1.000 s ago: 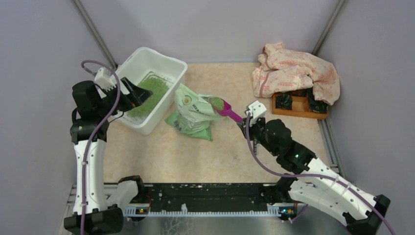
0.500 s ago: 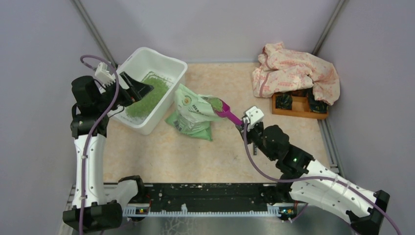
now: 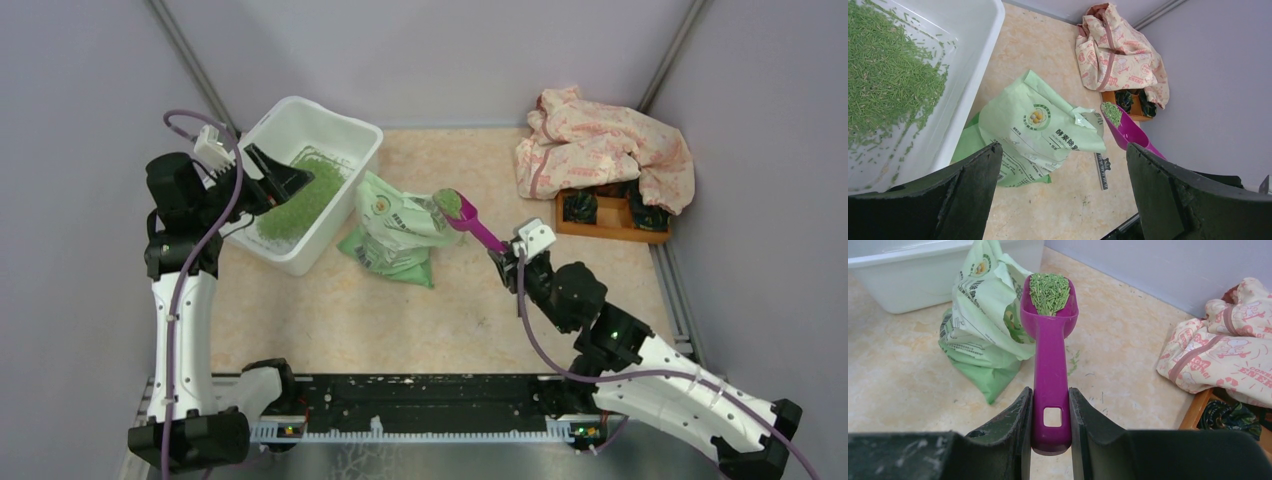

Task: Fill the litter box with clean litter
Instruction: Pour the cat litter into the litter box.

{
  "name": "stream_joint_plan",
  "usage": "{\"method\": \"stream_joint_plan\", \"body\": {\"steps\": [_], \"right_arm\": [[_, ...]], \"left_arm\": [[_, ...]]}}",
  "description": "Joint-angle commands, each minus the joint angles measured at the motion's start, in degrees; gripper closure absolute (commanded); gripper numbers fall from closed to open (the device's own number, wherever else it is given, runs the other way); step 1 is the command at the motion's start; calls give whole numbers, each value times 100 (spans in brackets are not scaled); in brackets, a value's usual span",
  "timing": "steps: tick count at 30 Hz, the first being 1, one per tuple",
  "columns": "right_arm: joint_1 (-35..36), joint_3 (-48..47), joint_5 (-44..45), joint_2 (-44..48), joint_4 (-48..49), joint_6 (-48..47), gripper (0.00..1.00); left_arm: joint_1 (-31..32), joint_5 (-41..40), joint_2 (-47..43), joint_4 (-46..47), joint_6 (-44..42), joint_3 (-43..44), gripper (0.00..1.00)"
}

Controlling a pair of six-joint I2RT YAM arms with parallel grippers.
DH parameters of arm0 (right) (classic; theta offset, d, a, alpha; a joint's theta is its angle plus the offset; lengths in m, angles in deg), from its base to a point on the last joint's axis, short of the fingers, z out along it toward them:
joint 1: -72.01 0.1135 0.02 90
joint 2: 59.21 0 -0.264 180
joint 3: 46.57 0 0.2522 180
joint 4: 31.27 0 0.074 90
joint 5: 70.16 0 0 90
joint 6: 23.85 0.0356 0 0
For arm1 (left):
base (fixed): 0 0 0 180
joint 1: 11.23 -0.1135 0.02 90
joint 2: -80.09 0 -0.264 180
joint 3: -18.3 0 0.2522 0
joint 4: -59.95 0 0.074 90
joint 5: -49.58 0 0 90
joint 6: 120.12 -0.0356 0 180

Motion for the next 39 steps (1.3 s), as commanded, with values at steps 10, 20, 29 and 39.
{"method": "stream_joint_plan", "body": {"steps": [10, 20, 29, 39], "right_arm": [[80, -480, -377, -493, 1334, -481, 100], [81, -1576, -878, -2328, 2248, -824, 100], [80, -3375, -1441, -4304, 2141, -887, 100], [6, -6661, -1962, -6876, -132, -1338, 100]], "left_arm": [[5, -89, -230, 128, -31, -178, 1], [7, -477, -636, -435, -338, -279, 1], [-5, -818, -803, -987, -577, -152, 1], [-32, -1318, -1003, -1427, -821, -296, 1]]}}
